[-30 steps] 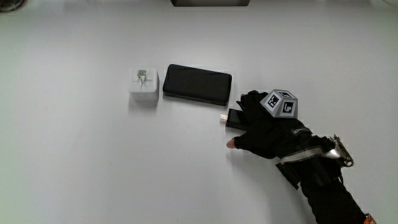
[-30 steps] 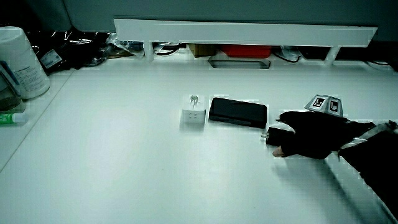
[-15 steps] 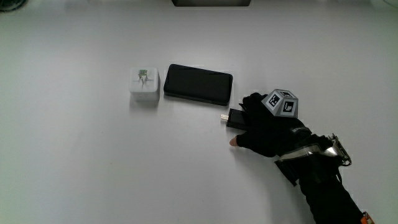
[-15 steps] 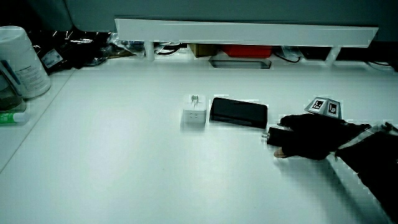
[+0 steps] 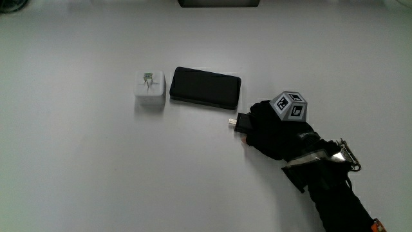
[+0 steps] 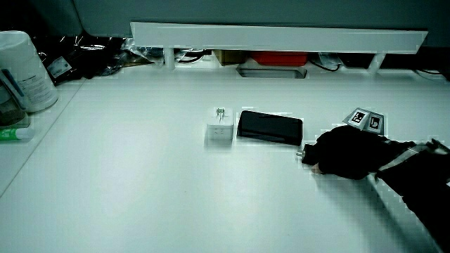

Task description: Pick charger

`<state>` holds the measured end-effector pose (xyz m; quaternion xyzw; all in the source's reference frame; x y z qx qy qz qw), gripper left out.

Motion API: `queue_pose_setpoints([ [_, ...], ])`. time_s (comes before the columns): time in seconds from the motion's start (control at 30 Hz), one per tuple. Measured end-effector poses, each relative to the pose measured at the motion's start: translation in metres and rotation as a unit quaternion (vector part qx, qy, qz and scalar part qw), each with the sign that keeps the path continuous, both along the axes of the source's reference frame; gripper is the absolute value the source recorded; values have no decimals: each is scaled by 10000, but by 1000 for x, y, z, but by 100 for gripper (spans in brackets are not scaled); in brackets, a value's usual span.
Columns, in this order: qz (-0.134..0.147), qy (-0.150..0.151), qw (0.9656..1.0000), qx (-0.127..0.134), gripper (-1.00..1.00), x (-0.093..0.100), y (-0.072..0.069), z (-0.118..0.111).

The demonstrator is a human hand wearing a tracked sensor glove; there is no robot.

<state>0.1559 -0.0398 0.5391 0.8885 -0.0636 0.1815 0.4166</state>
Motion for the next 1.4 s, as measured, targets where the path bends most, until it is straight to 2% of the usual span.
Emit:
queue_pose_setpoints([
  [0.03,-29,-111,9999,5,67,-1,0,-2],
  [0.27,22,-164,9998,137,93,0,0,-3],
  [0.33,-2,-173,9995,248,100,-1,0,-5],
  [0.43,-18,-208,9995,246,100,-2,1,-6],
  [0.67,-47,-224,9988,430,100,2,0,-14],
  [0.7,-70,-313,9984,475,100,0,0,-25],
  [0.93,-310,-370,9968,640,100,2,2,-62],
  [1.0,-377,-479,9961,639,100,2,4,-74],
  [1.07,-505,-434,9953,702,100,2,8,-84],
  [1.13,-604,-510,9945,690,100,0,13,-99],
  [1.33,-879,-463,9918,800,100,-1,29,-120],
  [1.4,-945,-496,9917,711,100,0,36,-122],
])
